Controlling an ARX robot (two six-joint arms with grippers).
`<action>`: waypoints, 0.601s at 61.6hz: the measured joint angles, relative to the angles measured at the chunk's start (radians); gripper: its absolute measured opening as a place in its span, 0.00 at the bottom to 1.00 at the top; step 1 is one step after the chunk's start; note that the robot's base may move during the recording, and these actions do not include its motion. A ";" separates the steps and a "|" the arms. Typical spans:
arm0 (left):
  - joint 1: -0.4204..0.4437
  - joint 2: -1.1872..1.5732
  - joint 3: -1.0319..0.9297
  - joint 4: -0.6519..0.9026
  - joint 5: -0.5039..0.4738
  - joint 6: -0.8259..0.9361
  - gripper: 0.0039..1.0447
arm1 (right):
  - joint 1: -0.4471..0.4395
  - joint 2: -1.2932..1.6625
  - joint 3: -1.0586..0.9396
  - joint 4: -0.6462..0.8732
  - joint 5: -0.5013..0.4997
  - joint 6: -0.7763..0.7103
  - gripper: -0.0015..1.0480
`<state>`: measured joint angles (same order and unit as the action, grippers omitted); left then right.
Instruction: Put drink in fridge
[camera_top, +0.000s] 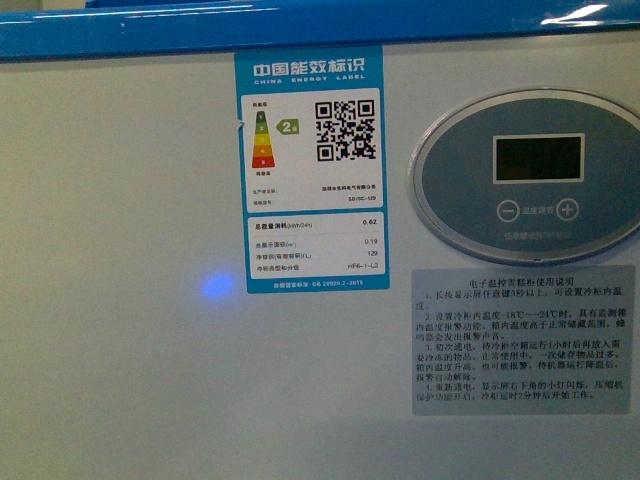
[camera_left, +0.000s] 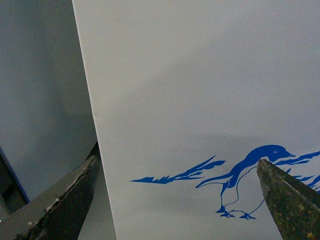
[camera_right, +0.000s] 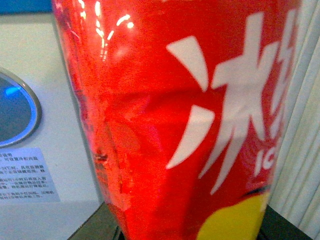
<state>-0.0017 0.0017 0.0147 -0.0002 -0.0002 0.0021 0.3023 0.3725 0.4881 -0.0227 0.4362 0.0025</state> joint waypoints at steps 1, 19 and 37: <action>0.000 0.000 0.000 0.000 0.000 0.000 0.92 | 0.006 -0.002 -0.008 0.003 0.010 0.003 0.36; 0.000 0.000 0.000 0.000 0.000 0.000 0.92 | 0.048 -0.024 -0.065 0.055 0.145 0.043 0.36; 0.000 0.000 0.000 0.000 0.000 0.000 0.92 | 0.050 -0.028 -0.068 0.056 0.143 0.050 0.36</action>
<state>-0.0017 0.0017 0.0147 -0.0002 0.0002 0.0021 0.3519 0.3443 0.4206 0.0338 0.5793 0.0525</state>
